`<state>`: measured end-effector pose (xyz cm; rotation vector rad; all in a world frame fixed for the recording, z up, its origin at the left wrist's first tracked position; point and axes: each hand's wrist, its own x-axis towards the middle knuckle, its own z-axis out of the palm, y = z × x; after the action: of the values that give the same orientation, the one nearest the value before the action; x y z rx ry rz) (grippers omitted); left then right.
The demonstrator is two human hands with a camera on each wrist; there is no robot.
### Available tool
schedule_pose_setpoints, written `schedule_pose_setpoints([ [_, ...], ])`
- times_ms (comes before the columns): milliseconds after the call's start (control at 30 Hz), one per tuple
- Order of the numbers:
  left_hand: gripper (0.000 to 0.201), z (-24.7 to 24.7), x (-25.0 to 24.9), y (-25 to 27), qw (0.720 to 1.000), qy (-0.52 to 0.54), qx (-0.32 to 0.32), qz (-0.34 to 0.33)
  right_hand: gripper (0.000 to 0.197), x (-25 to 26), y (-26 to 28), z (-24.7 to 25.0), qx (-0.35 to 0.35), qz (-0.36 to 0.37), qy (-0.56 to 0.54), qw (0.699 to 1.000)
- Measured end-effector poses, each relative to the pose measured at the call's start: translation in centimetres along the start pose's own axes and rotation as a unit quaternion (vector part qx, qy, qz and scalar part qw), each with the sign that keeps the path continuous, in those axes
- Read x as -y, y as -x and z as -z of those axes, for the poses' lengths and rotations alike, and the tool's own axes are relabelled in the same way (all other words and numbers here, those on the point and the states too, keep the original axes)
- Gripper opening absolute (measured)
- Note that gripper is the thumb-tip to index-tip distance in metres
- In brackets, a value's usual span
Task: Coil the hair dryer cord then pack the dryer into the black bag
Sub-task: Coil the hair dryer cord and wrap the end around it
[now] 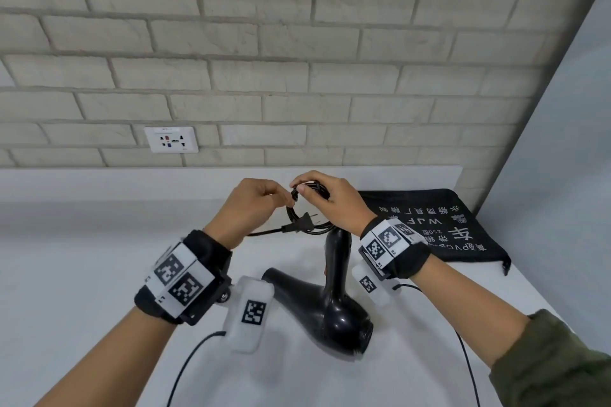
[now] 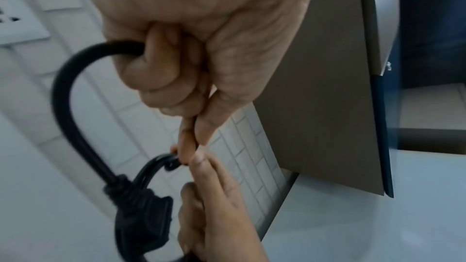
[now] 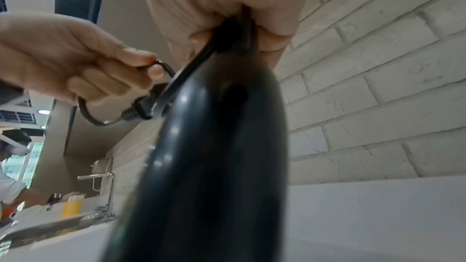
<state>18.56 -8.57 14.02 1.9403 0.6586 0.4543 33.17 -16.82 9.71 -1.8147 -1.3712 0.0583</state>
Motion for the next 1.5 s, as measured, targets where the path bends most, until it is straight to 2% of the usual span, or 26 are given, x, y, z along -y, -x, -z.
schedule_pose_setpoints([
  [200, 0.015, 2.9, -0.5, -1.7, 0.987, -0.122, 0.109, -0.006, 0.012, 0.0, 0.2, 0.0, 0.012, -0.004, -0.008, 1.0],
  [267, 0.014, 3.8, -0.5, -2.0, 0.982, -0.146, 0.119, -0.009, 0.014, -0.2, -0.1, -0.2, 0.014, -0.013, -0.014, 1.0],
  [333, 0.013, 4.5, -0.3, -2.3, 0.981, -0.164, 0.095, -0.028, 0.014, -0.6, -0.3, -0.2, 0.015, -0.025, -0.026, 0.999],
  [467, 0.012, 4.6, 0.5, -2.6, 0.971, -0.222, 0.004, -0.087, 0.016, -0.8, -0.6, 0.0, 0.019, -0.038, -0.074, 0.996],
  [633, 0.016, 2.4, 2.4, -3.3, 0.987, -0.092, -0.04, -0.127, 0.02, -0.4, -0.5, 0.3, 0.013, -0.049, -0.083, 0.995],
  [733, 0.016, 1.3, 2.9, -4.4, 0.979, -0.081, -0.099, -0.159, 0.031, -0.3, -0.4, 0.0, 0.019, -0.058, -0.099, 0.993],
  [833, 0.016, 0.5, 3.9, -5.4, 0.961, -0.093, -0.138, -0.222, 0.035, -0.3, -0.5, 0.0, 0.019, -0.074, -0.109, 0.991],
  [933, 0.026, 0.4, 5.7, -6.1, 0.936, -0.145, -0.168, -0.274, 0.04, -0.5, -0.6, 0.2, 0.024, -0.078, -0.087, 0.993],
  [1067, 0.028, 0.9, 6.7, -6.6, 0.857, -0.309, -0.218, -0.35, 0.033, -0.7, -0.6, 0.5, 0.048, -0.094, -0.082, 0.991],
  [1133, 0.026, 1.1, 6.6, -6.6, 0.835, -0.344, -0.23, -0.362, 0.033, -0.6, -0.6, 0.6, 0.054, -0.096, -0.082, 0.991],
  [1233, 0.029, 1.3, 6.7, -6.2, 0.822, -0.382, -0.228, -0.355, 0.032, -0.4, -0.7, 0.8, 0.061, -0.088, -0.073, 0.992],
  [1400, 0.031, 0.7, 9.3, -5.7, 0.842, -0.388, -0.168, -0.336, 0.028, 0.1, -0.7, 1.1, 0.039, -0.119, -0.14, 0.982],
  [1500, 0.02, -0.2, 10.8, -5.5, 0.886, -0.325, -0.149, -0.295, 0.035, -0.3, -0.9, 0.9, 0.03, -0.151, -0.223, 0.963],
])
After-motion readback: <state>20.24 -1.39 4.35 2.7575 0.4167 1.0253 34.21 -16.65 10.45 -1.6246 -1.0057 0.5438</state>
